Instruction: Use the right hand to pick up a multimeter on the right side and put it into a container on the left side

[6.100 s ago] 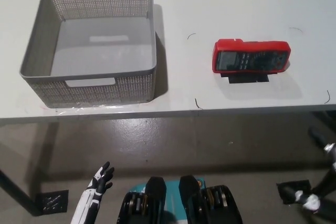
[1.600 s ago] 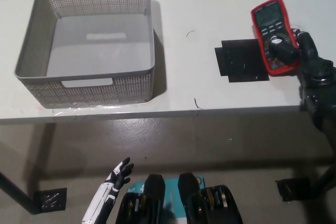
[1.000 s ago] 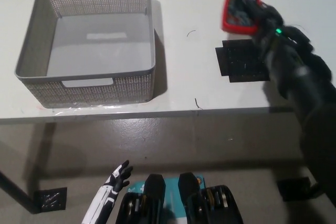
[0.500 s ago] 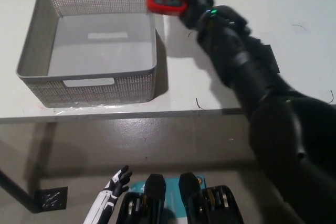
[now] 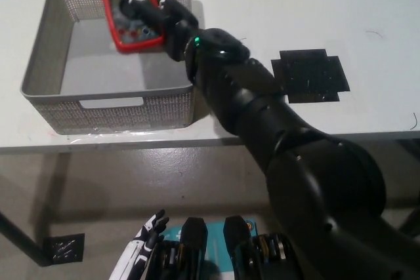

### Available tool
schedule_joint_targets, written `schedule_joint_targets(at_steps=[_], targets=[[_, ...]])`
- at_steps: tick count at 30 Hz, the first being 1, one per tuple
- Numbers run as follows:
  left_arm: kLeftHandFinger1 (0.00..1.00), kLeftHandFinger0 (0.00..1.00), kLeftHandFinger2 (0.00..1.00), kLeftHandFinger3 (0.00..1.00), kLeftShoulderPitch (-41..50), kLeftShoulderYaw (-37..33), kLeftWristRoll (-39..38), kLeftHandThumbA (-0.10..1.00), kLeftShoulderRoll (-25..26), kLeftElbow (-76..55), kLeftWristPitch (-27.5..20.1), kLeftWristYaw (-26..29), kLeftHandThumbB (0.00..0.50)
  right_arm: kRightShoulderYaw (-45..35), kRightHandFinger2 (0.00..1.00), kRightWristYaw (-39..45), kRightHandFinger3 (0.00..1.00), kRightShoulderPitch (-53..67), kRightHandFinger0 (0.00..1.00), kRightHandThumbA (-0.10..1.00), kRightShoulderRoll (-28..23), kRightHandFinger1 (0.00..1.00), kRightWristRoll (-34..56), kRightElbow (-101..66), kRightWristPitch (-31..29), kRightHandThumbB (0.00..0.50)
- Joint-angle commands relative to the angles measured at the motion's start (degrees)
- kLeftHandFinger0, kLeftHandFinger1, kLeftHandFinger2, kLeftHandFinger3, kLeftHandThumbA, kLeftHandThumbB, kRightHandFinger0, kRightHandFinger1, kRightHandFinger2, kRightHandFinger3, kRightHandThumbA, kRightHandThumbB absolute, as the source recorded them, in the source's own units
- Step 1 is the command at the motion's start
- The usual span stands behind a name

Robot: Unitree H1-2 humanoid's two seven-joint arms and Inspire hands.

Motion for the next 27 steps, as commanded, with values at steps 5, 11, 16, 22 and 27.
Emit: schedule_joint_targets(at_steps=[5, 11, 16, 22, 27], targets=[[1.00, 1.00, 1.00, 1.00, -1.0, -0.8, 0.0, 1.00, 0.4, -1.3, -2.1, -0.8, 0.445, 11.2, 0.69, -3.0, 0.65, -5.1, 0.00, -0.10, 0.3, 0.33, -7.7, -0.8, -4.4, 0.239], [1.00, 1.00, 1.00, 1.00, -1.3, -1.5, -0.3, 1.00, 0.9, -3.0, -0.3, -1.6, 0.445, 15.0, 1.00, -1.5, 1.00, -4.8, 0.76, 0.51, -0.7, 1.00, -8.9, -1.7, -5.0, 0.350], [1.00, 1.00, 1.00, 1.00, -1.6, -2.1, 0.6, 1.00, 1.0, -3.1, -0.5, -1.4, 0.429, 16.7, 1.00, 5.9, 1.00, -4.9, 1.00, 0.78, -2.5, 1.00, -8.7, -2.8, -3.7, 0.478], [1.00, 1.00, 1.00, 1.00, -1.5, -2.6, 0.3, 1.00, 1.2, -2.9, -0.5, -1.8, 0.436, 18.4, 1.00, 7.0, 1.00, -3.9, 1.00, 0.87, -3.6, 1.00, -9.7, -3.4, -5.4, 0.500], [1.00, 1.00, 1.00, 1.00, -1.9, -2.8, 0.1, 1.00, 1.3, -3.0, -0.5, -2.3, 0.437, 18.7, 1.00, 7.6, 1.00, -3.7, 1.00, 0.90, -4.2, 1.00, -9.8, -3.5, -6.3, 0.500]])
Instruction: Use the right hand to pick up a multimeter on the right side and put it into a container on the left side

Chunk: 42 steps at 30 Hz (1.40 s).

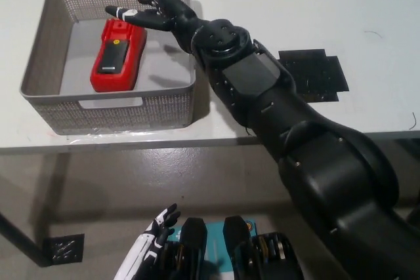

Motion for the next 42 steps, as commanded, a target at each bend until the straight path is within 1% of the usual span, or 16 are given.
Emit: schedule_joint_targets(at_steps=[1, 5, 8, 10, 12, 15, 19, 21, 23, 25, 27, 29, 35, 36, 39, 42], targets=[[1.00, 1.00, 1.00, 1.00, -0.7, -0.5, -0.1, 1.00, 0.7, -1.2, -0.8, -1.2, 0.437, 0.5, 1.00, 2.5, 1.00, -3.7, 1.00, 0.90, -0.9, 1.00, -0.8, -2.3, -3.7, 0.500], [1.00, 1.00, 1.00, 1.00, -0.7, -0.4, 0.3, 1.00, 0.4, -0.8, -0.9, -0.8, 0.435, 0.1, 1.00, 3.1, 1.00, -3.9, 1.00, 0.95, -1.8, 1.00, -0.8, -2.8, -3.4, 0.500], [1.00, 1.00, 1.00, 1.00, -0.9, -0.3, 0.1, 1.00, 0.5, -0.7, -0.3, -1.0, 0.486, -1.2, 1.00, 3.9, 1.00, -4.6, 1.00, 0.96, -3.8, 1.00, 0.3, -4.5, -3.3, 0.500], [1.00, 1.00, 1.00, 1.00, -0.9, -0.2, 0.1, 1.00, 0.7, -1.0, 0.1, -1.1, 0.495, -2.0, 1.00, 4.8, 1.00, -4.7, 1.00, 0.94, -5.4, 1.00, 0.9, -6.8, -3.2, 0.500], [1.00, 1.00, 1.00, 1.00, -0.8, -0.1, -0.2, 1.00, 0.8, -1.0, 0.0, -1.1, 0.483, -4.6, 1.00, 7.4, 1.00, -3.8, 1.00, 0.90, -8.2, 1.00, 3.6, -12.0, -2.7, 0.500], [1.00, 1.00, 1.00, 1.00, -0.4, 0.1, 0.0, 1.00, 1.1, -0.5, -1.4, -0.7, 0.431, -6.9, 1.00, 10.2, 1.00, -0.7, 1.00, 0.92, -11.6, 1.00, 5.6, -23.0, 0.9, 0.500], [1.00, 1.00, 1.00, 1.00, 0.1, 0.5, 0.3, 1.00, 1.2, -0.6, -1.4, -0.2, 0.423, -9.6, 1.00, 13.0, 1.00, 6.7, 1.00, 0.88, -16.9, 1.00, 9.6, -42.2, 6.4, 0.500], [1.00, 1.00, 1.00, 1.00, 0.6, 0.9, -0.6, 1.00, 1.1, -0.7, -0.9, -0.3, 0.449, -11.7, 1.00, 12.7, 1.00, 11.6, 1.00, 0.86, -18.4, 1.00, 12.1, -51.8, 9.5, 0.464], [1.00, 1.00, 1.00, 1.00, 0.7, 1.0, -1.0, 1.00, 1.3, -0.7, -0.8, -0.5, 0.447, -12.2, 1.00, 14.2, 1.00, 18.7, 1.00, 0.90, -21.9, 1.00, 13.5, -63.7, 11.3, 0.463], [1.00, 1.00, 1.00, 1.00, 0.4, 1.3, -1.4, 1.00, 1.3, -0.2, -0.6, -0.5, 0.470, -13.0, 1.00, 14.7, 1.00, 23.5, 1.00, 0.92, -23.4, 1.00, 15.3, -71.1, 12.8, 0.432], [1.00, 1.00, 1.00, 1.00, 0.4, 1.3, -1.0, 1.00, 1.3, 0.6, -1.7, -0.1, 0.450, -13.9, 1.00, 14.5, 1.00, 28.4, 1.00, 0.95, -24.3, 1.00, 16.7, -77.4, 13.1, 0.432], [1.00, 1.00, 1.00, 1.00, 0.8, 1.4, -1.0, 1.00, 1.3, 1.1, -1.8, 0.0, 0.460, -15.1, 1.00, 14.2, 1.00, 37.2, 1.00, 1.00, -25.0, 1.00, 19.2, -87.1, 13.5, 0.415], [1.00, 1.00, 1.00, 1.00, 1.6, 1.7, -1.7, 1.00, 1.1, 1.9, -2.1, 0.1, 0.397, -14.9, 1.00, 15.8, 1.00, 58.2, 1.00, 1.00, -26.4, 1.00, 21.4, -99.3, 6.7, 0.448], [1.00, 1.00, 1.00, 1.00, 1.5, 1.7, -1.9, 1.00, 1.0, 1.9, -1.8, 0.1, 0.412, -14.5, 1.00, 15.7, 1.00, 60.6, 1.00, 1.00, -26.4, 1.00, 20.9, -100.3, 5.7, 0.465], [1.00, 1.00, 1.00, 1.00, 0.7, 2.1, -2.0, 1.00, 0.4, 3.4, -2.7, 0.8, 0.437, -13.6, 1.00, 16.5, 1.00, 68.9, 1.00, 1.00, -25.9, 1.00, 20.6, -101.0, 0.3, 0.408], [1.00, 1.00, 1.00, 1.00, 0.8, 2.4, -1.8, 1.00, -0.1, 2.9, -2.4, 1.4, 0.439, -12.6, 1.00, 17.3, 1.00, 76.2, 1.00, 1.00, -25.0, 1.00, 20.4, -99.4, -4.4, 0.429]])
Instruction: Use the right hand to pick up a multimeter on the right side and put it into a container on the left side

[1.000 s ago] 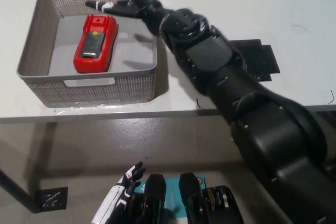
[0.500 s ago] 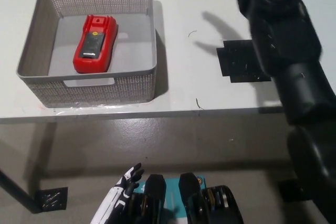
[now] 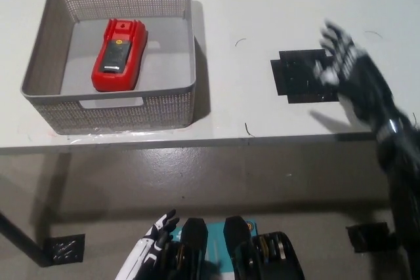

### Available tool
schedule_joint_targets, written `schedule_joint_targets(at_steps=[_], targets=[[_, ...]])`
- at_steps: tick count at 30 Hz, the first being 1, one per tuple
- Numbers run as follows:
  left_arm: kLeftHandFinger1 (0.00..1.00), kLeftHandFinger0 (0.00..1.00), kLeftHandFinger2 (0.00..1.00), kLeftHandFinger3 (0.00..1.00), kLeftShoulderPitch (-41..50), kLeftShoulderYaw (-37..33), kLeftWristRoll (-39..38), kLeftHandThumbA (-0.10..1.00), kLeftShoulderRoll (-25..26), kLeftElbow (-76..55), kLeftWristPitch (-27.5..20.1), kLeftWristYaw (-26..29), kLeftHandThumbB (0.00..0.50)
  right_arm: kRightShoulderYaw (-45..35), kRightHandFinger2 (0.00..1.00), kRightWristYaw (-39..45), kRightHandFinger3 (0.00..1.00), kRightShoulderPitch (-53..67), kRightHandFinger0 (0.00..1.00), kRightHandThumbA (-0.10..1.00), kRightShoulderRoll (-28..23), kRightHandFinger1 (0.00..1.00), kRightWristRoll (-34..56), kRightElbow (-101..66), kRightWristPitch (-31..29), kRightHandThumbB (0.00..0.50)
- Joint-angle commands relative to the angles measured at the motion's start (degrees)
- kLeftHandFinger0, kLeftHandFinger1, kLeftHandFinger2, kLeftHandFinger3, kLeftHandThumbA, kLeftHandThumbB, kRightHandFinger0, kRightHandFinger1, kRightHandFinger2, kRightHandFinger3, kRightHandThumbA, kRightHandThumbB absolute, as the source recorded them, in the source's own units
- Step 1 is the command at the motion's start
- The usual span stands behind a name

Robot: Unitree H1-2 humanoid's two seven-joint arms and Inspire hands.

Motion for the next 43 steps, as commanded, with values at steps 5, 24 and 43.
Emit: schedule_joint_targets(at_steps=[5, 24, 43], targets=[[1.00, 1.00, 1.00, 1.00, 0.7, 2.5, -2.2, 1.00, -1.0, -0.1, -2.8, 2.0, 0.449, -0.3, 1.00, 10.0, 1.00, 27.5, 1.00, 1.00, -2.2, 1.00, 12.2, -26.3, -15.2, 0.425], [1.00, 1.00, 1.00, 1.00, 0.5, 4.3, -2.5, 1.00, -1.6, 1.6, -2.7, 1.6, 0.461, 4.5, 1.00, 11.0, 1.00, 39.8, 1.00, 1.00, 0.1, 1.00, 9.2, -11.4, -22.3, 0.356], [1.00, 1.00, 1.00, 1.00, 4.0, 6.0, 0.2, 1.00, -2.6, -0.5, -3.9, 4.8, 0.416, 6.5, 1.00, 11.6, 1.00, 37.4, 1.00, 0.99, -1.4, 1.00, 8.3, -7.5, -20.4, 0.370]])
